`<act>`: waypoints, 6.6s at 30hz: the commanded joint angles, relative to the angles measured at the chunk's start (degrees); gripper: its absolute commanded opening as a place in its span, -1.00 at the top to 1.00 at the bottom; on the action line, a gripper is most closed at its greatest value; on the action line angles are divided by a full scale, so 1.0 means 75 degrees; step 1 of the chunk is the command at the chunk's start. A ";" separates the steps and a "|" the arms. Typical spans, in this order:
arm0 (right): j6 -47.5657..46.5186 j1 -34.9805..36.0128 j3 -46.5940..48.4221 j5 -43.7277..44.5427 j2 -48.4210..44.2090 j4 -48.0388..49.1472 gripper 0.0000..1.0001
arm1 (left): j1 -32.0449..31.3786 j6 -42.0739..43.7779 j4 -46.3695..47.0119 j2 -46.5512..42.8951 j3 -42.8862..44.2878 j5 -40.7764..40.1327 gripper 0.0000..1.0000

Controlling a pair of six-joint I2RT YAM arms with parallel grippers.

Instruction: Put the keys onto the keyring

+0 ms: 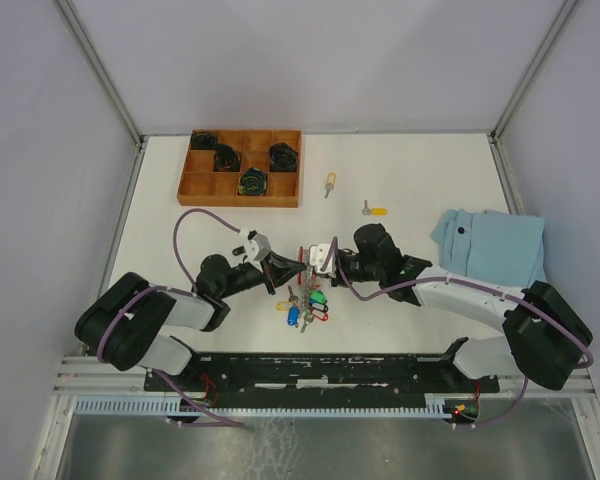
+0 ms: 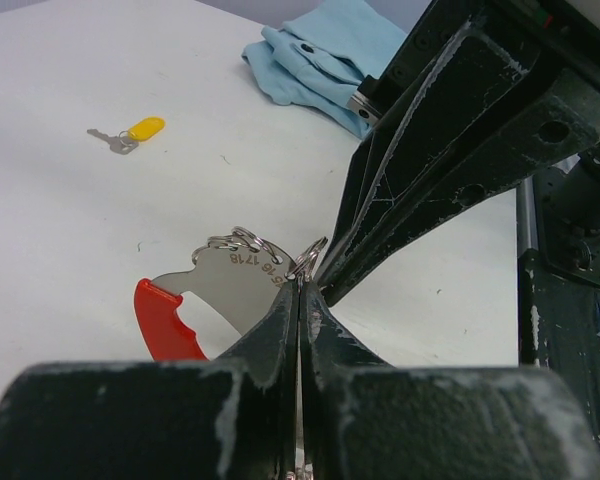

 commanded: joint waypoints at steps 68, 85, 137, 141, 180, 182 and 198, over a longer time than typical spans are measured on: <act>0.3314 0.0043 -0.0287 0.0593 -0.0162 0.1380 0.99 | 0.0020 -0.0738 0.1714 0.0308 -0.0043 -0.0568 0.95; 0.1636 0.0101 0.0385 0.0638 -0.0648 -0.0599 0.99 | 0.0022 -0.0689 0.0379 -0.0420 -0.0088 -0.0717 0.74; 0.0368 0.0090 0.2042 -0.0211 0.0436 -0.2733 0.99 | -0.0050 0.0311 -0.1480 -0.0121 0.0772 0.1623 0.93; 0.0458 0.0090 0.1762 0.0047 0.0233 -0.2539 0.99 | -0.0051 -0.0041 -0.1507 -0.0191 0.0682 0.0878 0.95; 0.2238 -0.0056 0.0046 0.0325 -0.1127 0.0411 0.04 | -0.0390 -0.1169 -0.1382 -0.1437 -0.0039 -0.1323 0.95; 0.2285 -0.0094 0.0143 0.0144 -0.0920 0.0463 0.07 | -0.0390 -0.1167 -0.1327 -0.1444 -0.0043 -0.1326 0.95; 0.2511 -0.0190 0.0268 0.0031 -0.0065 0.1068 0.22 | -0.0390 -0.1295 -0.0813 -0.1278 -0.0119 -0.1253 0.95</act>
